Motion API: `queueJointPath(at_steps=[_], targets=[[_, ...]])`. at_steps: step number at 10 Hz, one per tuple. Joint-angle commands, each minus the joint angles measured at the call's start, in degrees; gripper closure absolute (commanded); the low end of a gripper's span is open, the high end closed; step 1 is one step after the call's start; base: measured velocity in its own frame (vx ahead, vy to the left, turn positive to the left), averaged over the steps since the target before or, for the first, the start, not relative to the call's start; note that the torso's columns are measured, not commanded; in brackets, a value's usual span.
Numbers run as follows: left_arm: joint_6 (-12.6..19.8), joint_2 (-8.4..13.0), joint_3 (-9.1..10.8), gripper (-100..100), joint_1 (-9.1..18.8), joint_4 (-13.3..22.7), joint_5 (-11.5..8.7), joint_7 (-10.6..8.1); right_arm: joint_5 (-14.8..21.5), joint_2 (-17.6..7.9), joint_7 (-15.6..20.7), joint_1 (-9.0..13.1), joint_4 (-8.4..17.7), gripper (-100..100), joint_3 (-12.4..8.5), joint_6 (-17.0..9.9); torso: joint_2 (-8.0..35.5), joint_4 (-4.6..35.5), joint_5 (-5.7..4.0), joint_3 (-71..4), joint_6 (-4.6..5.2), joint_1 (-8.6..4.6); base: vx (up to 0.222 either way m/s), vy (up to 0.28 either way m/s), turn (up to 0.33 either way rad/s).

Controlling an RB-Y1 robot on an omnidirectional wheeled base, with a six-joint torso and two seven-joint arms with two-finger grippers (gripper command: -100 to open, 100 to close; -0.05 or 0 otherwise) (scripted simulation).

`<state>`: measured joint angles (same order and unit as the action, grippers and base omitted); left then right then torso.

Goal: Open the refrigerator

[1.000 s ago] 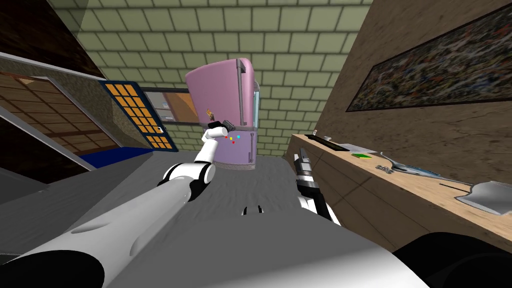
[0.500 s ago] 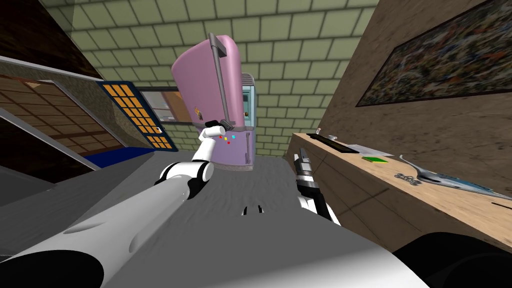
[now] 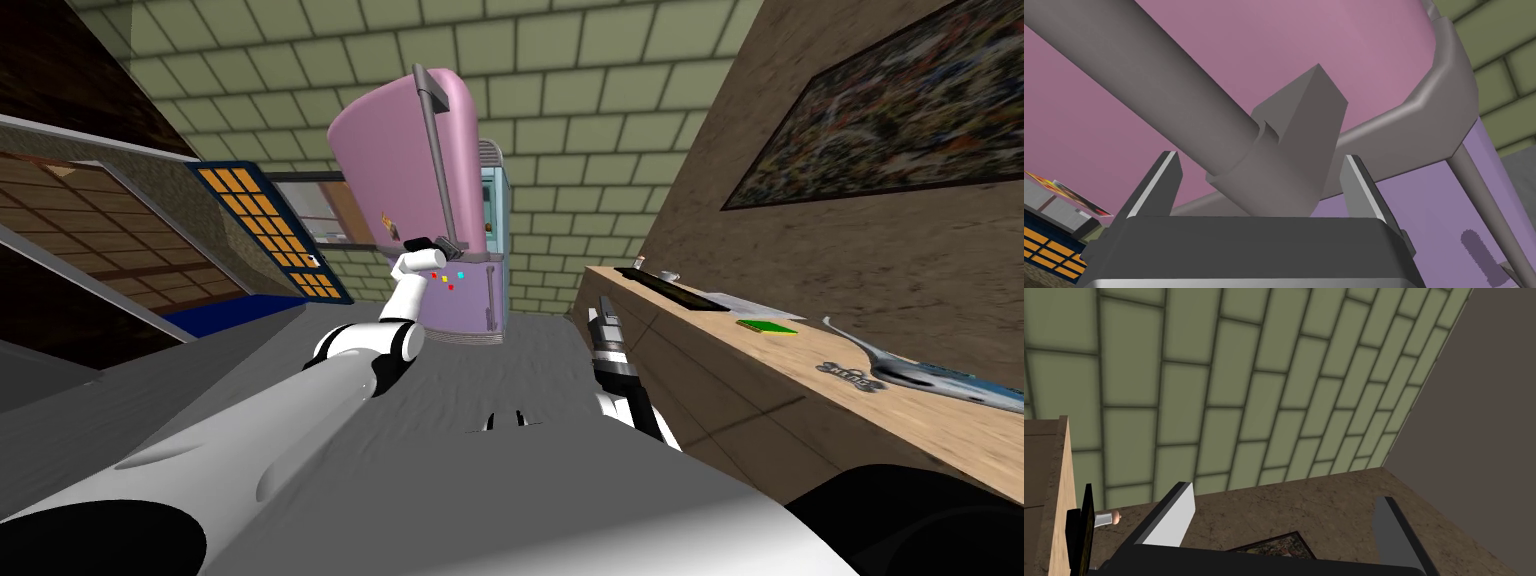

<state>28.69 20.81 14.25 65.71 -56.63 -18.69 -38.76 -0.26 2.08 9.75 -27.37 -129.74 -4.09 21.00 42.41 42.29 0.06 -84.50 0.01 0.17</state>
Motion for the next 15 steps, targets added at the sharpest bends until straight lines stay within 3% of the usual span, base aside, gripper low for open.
queueJointPath(at_steps=[1,4,7,15], targets=[[0.4,-0.8,-0.77,100,0.0,-0.4,-0.9,0.28,0.0,0.0,0.0,0.0,0.0,0,0.0,0.0,0.1,0.1,-0.02,0.0,-0.15,-0.02,-0.049,0.128,-0.046],[0.7,-1.3,-1.41,100,0.2,-0.8,-1.7,0.55,0.0,0.0,0.0,0.0,0.0,0,0.0,0.0,0.3,0.2,0.09,0.2,-0.11,0.33,-0.141,0.23,-0.053],[1.6,-3.0,-3.35,100,0.6,-2.3,-4.2,1.37,0.0,0.0,0.0,0.0,0.0,0,0.0,0.0,0.0,0.2,0.07,0.0,-0.25,0.3,-0.21,0.334,-0.066],[3.1,-5.9,-6.58,100,1.3,-4.6,-8.4,2.74,0.0,0.0,0.0,0.0,0.0,0,0.0,0.0,0.1,0.3,0.0,0.1,-0.27,-0.07,-0.157,0.285,-0.047]])
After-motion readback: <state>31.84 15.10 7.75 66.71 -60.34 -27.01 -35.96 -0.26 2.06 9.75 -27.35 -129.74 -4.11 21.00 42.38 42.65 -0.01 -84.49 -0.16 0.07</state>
